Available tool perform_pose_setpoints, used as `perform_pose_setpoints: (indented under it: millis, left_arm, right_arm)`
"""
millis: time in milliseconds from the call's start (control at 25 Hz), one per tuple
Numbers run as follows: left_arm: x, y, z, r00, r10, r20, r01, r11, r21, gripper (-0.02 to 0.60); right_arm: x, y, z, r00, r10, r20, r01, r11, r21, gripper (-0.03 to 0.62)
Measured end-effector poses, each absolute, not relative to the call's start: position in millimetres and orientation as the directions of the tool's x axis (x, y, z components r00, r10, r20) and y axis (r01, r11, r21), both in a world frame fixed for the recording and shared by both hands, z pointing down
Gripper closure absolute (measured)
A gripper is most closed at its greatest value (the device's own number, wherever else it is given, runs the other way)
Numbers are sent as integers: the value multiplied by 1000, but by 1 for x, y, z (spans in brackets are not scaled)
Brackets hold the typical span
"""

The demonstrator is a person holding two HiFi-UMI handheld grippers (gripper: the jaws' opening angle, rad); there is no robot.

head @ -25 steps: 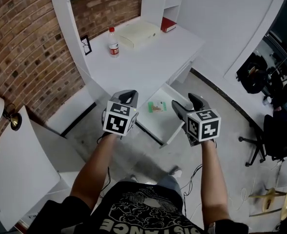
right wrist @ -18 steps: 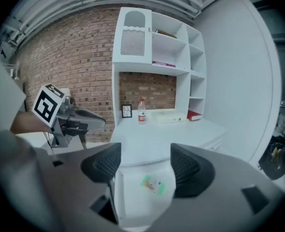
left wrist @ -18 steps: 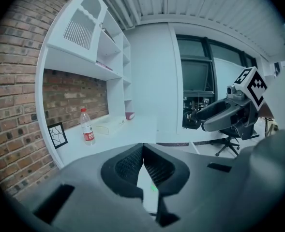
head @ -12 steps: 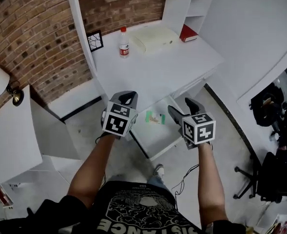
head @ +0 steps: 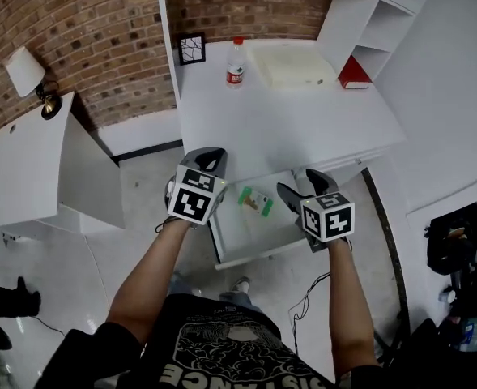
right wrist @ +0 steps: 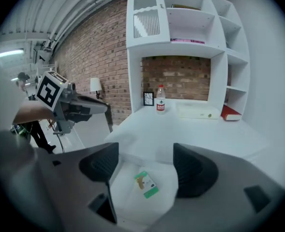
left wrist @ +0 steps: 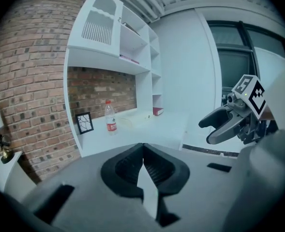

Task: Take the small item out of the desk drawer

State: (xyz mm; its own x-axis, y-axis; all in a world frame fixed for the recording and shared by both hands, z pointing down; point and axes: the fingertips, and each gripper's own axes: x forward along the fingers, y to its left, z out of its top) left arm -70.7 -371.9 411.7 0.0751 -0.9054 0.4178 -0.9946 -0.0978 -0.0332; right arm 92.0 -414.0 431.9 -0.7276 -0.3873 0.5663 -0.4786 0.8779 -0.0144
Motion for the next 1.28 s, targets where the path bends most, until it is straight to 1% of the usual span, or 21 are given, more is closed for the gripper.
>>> perform_pose_setpoints:
  millis: [320, 560, 720, 840, 1080, 1280]
  left_arm:
    - [-72, -357, 444, -10, -895, 445, -1000, 7, -10, 575]
    - [-88, -330, 466, -71, -891, 449, -997, 79, -1, 575]
    - [-104, -309, 479, -131, -888, 441, -989, 150, 7, 575]
    - [-118, -294, 488, -169, -882, 439, -981, 194, 12, 575]
    - [-143, -272, 511, -251, -872, 420, -955, 295, 43, 575]
    - [-151, -258, 533, -287, -859, 424, -933, 351, 79, 575]
  right_arm:
    - [75, -409, 494, -701, -194, 686, -298, 954, -35, 224]
    - [43, -388, 543, -649, -66, 758, -167, 984, -57, 212]
    - [34, -377, 584, -582, 5, 813, -83, 994, -66, 193]
    - [26, -374, 614, -538, 30, 842, -49, 997, -67, 172]
    - [14, -384, 670, -467, 36, 884, -9, 999, -45, 163]
    - [16, -390, 719, -406, 46, 913, 9, 999, -47, 158]
